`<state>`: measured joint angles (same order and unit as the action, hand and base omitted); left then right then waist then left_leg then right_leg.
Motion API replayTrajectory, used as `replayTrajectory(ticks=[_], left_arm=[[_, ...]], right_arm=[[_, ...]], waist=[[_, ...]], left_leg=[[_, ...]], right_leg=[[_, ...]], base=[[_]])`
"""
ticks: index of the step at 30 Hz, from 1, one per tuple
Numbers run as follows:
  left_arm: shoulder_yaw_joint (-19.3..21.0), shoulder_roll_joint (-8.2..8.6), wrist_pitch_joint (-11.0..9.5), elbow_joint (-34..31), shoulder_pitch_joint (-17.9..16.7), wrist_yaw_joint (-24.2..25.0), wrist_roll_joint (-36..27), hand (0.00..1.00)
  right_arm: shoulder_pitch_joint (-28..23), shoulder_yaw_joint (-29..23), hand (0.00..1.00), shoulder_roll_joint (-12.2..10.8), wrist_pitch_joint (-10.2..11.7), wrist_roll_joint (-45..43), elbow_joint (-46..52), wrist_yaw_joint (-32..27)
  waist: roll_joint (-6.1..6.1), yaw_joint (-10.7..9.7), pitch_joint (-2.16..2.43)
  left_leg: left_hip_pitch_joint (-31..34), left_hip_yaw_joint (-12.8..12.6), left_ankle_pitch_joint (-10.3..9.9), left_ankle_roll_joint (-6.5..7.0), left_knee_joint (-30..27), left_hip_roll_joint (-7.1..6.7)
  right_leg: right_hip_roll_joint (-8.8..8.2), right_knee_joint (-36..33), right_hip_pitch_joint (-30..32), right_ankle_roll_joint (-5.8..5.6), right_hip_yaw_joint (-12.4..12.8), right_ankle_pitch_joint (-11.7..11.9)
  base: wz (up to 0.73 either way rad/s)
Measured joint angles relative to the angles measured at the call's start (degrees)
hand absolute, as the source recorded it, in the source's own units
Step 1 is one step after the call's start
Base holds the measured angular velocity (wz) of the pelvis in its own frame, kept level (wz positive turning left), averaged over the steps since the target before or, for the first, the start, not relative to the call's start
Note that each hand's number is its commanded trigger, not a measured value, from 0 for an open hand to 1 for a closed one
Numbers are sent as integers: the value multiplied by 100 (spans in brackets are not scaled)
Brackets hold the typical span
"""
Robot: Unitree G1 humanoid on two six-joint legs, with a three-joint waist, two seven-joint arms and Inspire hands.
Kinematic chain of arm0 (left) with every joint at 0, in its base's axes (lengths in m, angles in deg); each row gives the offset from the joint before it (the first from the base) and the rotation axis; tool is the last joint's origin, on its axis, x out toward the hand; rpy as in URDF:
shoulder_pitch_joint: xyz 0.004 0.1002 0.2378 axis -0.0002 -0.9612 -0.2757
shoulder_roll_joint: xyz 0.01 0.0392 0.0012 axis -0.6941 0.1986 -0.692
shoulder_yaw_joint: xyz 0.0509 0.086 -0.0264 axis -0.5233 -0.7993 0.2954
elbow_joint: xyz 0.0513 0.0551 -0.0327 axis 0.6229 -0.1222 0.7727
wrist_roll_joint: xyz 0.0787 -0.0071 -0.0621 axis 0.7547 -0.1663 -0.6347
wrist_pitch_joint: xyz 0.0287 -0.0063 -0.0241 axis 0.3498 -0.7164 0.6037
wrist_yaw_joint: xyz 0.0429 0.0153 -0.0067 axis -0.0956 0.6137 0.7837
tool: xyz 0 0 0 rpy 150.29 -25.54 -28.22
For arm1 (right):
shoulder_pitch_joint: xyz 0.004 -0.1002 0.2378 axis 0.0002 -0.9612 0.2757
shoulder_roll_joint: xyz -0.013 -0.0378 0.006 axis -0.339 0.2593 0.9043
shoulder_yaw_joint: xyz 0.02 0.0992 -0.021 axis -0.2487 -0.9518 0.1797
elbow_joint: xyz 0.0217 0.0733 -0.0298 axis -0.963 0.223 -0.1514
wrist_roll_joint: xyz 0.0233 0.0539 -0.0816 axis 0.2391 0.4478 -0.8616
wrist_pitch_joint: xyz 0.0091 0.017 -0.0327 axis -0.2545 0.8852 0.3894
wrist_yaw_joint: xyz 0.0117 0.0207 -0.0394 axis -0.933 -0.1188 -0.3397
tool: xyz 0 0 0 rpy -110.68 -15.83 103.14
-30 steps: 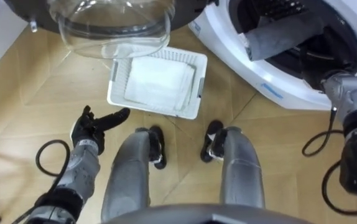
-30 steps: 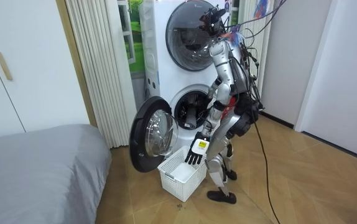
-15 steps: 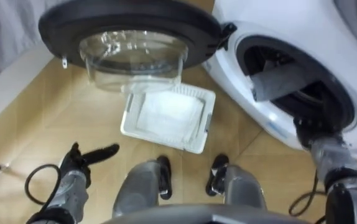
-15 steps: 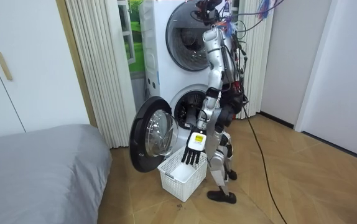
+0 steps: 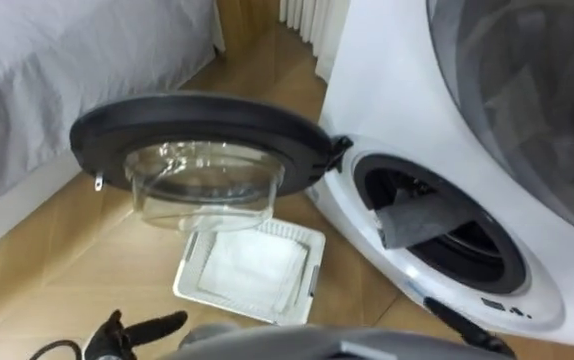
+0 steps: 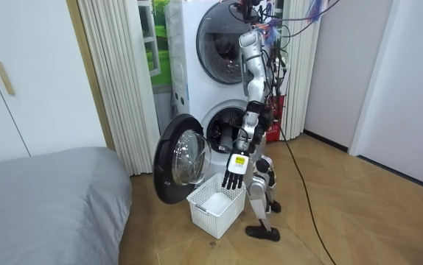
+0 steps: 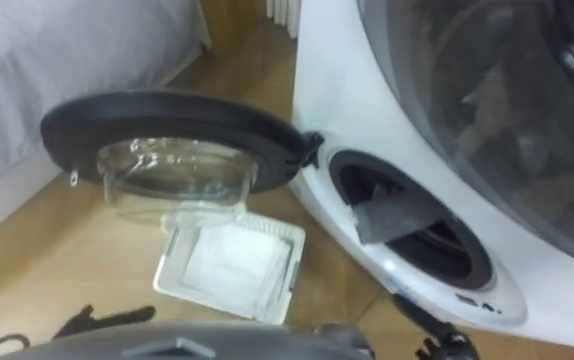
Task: Put towel into washing machine
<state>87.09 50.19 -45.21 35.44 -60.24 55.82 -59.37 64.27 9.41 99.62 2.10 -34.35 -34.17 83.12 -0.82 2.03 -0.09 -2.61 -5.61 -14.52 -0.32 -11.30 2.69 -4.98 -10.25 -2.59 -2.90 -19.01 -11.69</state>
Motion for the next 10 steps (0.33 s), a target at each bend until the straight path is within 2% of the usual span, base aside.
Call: replayTrajectory(ticks=[3, 6, 10], left_arm=[[10, -25, 107, 19, -7, -30, 457, 0], [5, -24, 212, 29, -18, -35, 869, 0], [7, -29, 339, -32, -53, -61, 1737, 0]], right_arm=[[17, 300, 0, -23, -1, -862, 66, 38], [31, 588, 0, -82, -2, -1276, 56, 53], [13, 647, 0, -104, -3, -1388, 41, 77]], waist=[[30, -3, -29], [3, 5, -52], [10, -3, -36]], left_leg=[[-115, 1, 0, -1, 14, -5], [-203, 12, 1, -1, 24, -2], [-323, 160, 2, -2, 68, -7]], right_leg=[[10, 75, -152, -1, -10, 0], [13, 82, -257, -1, -1, 0], [17, 66, -349, -1, -3, -1]], base=[[3], [6], [2]])
